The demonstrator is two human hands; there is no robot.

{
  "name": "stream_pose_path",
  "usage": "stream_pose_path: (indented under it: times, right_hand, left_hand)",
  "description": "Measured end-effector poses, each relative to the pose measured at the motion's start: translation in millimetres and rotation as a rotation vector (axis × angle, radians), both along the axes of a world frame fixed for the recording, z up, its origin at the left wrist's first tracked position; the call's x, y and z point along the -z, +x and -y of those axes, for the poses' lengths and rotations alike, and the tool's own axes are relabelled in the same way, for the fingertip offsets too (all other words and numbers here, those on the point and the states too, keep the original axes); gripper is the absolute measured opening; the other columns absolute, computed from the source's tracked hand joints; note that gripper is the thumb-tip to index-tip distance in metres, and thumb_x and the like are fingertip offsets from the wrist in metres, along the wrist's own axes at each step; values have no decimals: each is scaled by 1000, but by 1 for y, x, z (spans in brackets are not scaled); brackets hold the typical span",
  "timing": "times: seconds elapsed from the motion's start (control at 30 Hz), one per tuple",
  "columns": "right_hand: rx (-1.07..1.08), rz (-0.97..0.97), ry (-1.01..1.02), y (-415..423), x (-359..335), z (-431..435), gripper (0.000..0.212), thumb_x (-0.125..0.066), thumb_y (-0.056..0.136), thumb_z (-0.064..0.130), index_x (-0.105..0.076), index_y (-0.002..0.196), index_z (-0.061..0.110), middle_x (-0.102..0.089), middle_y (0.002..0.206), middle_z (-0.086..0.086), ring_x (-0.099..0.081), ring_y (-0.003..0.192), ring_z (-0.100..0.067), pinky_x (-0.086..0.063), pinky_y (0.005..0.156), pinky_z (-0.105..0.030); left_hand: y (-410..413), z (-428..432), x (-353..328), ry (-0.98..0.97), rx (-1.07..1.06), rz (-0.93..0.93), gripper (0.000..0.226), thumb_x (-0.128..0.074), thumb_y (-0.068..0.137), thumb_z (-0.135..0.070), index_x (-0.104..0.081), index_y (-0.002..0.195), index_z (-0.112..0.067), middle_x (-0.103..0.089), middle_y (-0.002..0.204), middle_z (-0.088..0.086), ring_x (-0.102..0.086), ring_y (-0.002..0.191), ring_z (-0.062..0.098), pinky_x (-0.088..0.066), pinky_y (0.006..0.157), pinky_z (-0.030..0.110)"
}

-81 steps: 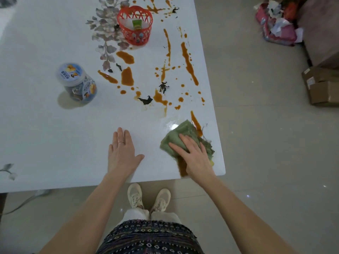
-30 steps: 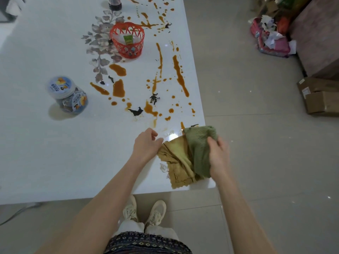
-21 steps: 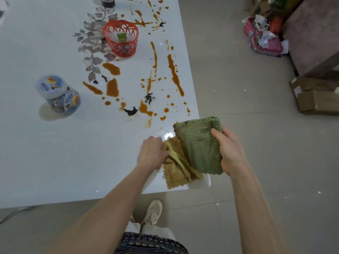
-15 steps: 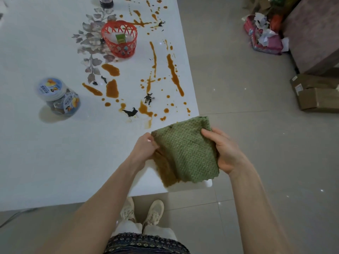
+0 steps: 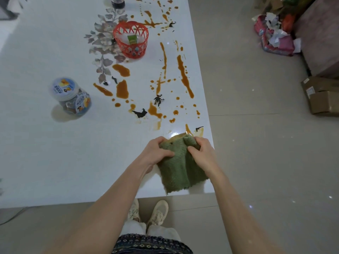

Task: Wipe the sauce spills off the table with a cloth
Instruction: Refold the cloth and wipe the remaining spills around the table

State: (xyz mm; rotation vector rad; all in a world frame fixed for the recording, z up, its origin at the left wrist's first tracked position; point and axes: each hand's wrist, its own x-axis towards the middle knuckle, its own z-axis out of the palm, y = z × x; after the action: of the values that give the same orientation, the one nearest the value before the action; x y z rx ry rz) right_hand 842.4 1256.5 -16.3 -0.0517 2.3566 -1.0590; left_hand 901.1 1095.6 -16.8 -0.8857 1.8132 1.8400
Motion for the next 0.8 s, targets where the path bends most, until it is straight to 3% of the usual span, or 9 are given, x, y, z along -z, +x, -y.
stream_pose_path:
  times: [0.1,0.2,0.3,0.37,0.47,0.57,0.67,0.73,0.8]
  right_hand:
    - [50,147,-289,-4,-2,-13,55,-59,90,7,-48,138,31,-42,139,8,-45,125,-9,-44,93,-25]
    - [73,335,-564,-10,-8,-22,71,-62,86,-6,-44,142,33,-54,130,5,-54,118,-13,-48,84,-22]
    - [21,198,-570,-15,-28,-10,45,-63,81,-13,-66,109,21,-66,100,2,-59,101,-19,-49,75,-21]
    - [-14,60,-591,-18,-45,0,35,-63,77,-13,-65,90,19,-65,85,5,-59,88,-13,-48,74,-24]
    - [-106,-66,-647,-17,-67,12,23,-66,73,-2,-63,86,17,-63,86,-4,-59,83,-17,-49,75,-31]
    - [-313,-267,-357,-9,-62,11,29,-63,76,-6,-62,86,22,-65,101,2,-60,99,-15,-46,82,-22]
    - [-438,-440,54,5,-29,0,43,-54,74,-16,-68,91,20,-58,121,1,-50,118,-17,-42,96,-26]
    - [-293,-513,122,15,-13,0,41,-52,77,-13,-69,97,19,-56,122,-1,-49,119,-21,-45,93,-29]
    - [-164,-554,56,28,-8,15,39,-51,79,-3,-67,108,17,-57,121,-2,-49,118,-20,-41,94,-26]
  left_hand:
    - [-8,1,-15,26,62,-64,22,-59,75,1,-53,71,-20,-58,78,8,-54,77,23,-41,62,27]
    - [-12,11,-33,19,146,-126,19,-53,76,4,-52,76,-15,-55,80,11,-53,78,23,-41,65,28]
    - [-14,27,-56,-89,188,-239,18,-54,76,5,-54,81,-12,-54,75,9,-54,72,21,-45,60,29]
    - [-13,39,-71,-159,196,-352,19,-58,75,7,-57,82,-10,-53,70,8,-51,67,18,-44,56,29]
    - [-3,52,-93,-292,274,-528,24,-62,71,8,-60,82,-13,-54,72,17,-45,61,14,-38,57,27]
    - [17,52,-93,-438,487,-531,27,-66,71,2,-65,91,-16,-60,76,-4,-50,65,0,-39,61,13]
    - [43,50,-65,-403,682,-325,37,-71,76,-15,-62,110,-26,-61,105,-17,-55,97,-6,-45,83,14]
    - [53,55,-45,-382,490,-284,35,-68,78,-12,-62,110,-26,-63,109,-15,-57,100,-1,-49,87,20]
    - [55,63,-31,-491,253,-271,31,-62,79,-4,-64,104,-22,-66,104,-8,-61,91,4,-49,79,16]
